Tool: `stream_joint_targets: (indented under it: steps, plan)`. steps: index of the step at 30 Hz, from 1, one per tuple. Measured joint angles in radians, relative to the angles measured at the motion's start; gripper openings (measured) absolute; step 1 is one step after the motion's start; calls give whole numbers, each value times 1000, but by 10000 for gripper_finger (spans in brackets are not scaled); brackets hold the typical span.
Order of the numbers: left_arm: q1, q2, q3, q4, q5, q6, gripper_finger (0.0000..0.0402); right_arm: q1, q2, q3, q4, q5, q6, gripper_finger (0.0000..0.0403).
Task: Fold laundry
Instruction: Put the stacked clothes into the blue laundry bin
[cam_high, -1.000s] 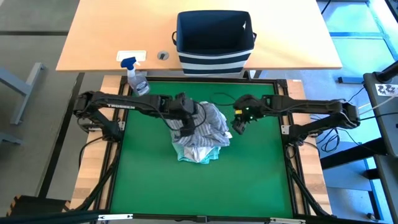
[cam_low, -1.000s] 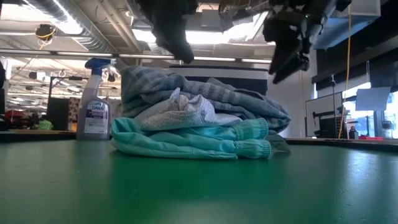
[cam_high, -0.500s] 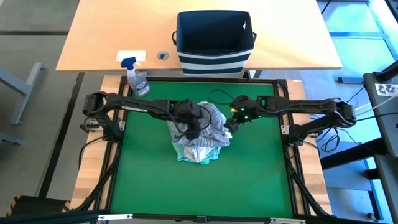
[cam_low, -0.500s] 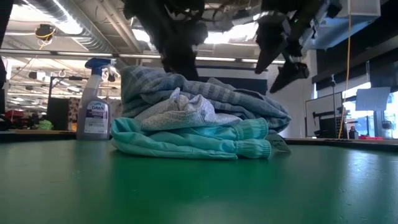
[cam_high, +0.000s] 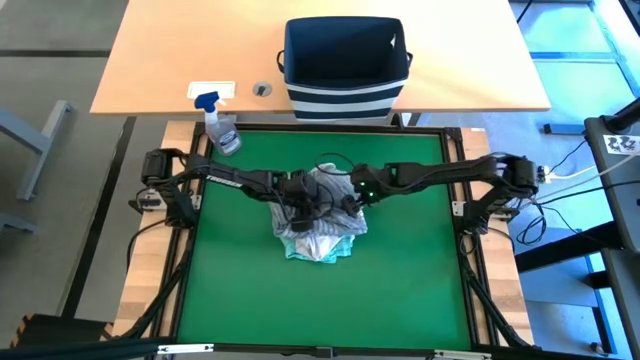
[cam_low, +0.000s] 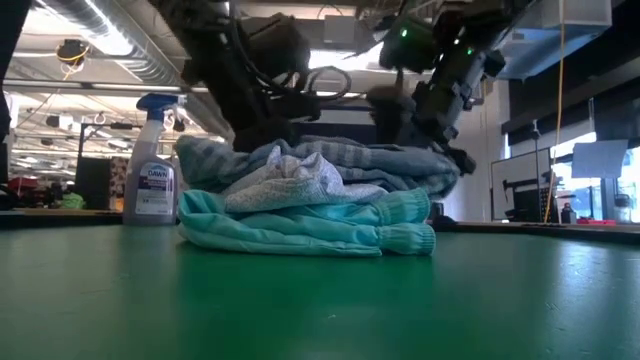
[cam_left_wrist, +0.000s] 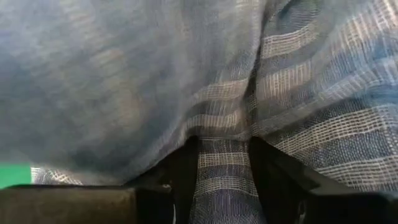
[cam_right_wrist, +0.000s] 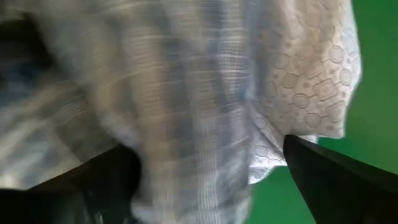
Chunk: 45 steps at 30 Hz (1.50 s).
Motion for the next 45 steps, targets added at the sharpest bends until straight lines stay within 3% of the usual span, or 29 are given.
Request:
stream_joint_targets:
  steps: [7, 18, 21, 27, 32, 36, 45]
  plan:
    - [1, 5, -106, 151, 25, -2, 143, 1, 112, 1, 28, 11, 73, 393]
    - [20, 9, -118, 210, 49, 2, 143, 1, 156, -5, 61, 3, 135, 388]
    - [33, 9, -118, 211, 67, 3, 143, -1, 174, -73, 195, -39, 166, 388]
    - [44, 10, -118, 213, 105, 3, 143, -2, 195, -277, 651, -101, 314, 387]
    - [44, 10, -119, 219, 105, 3, 143, -1, 229, -380, 934, -104, 397, 387]
    - [44, 11, -119, 221, 105, 3, 143, 14, 291, -361, 1014, -124, 416, 387]
    - [44, 9, -120, 210, 108, 3, 144, 58, 388, -170, 890, -129, 356, 341]
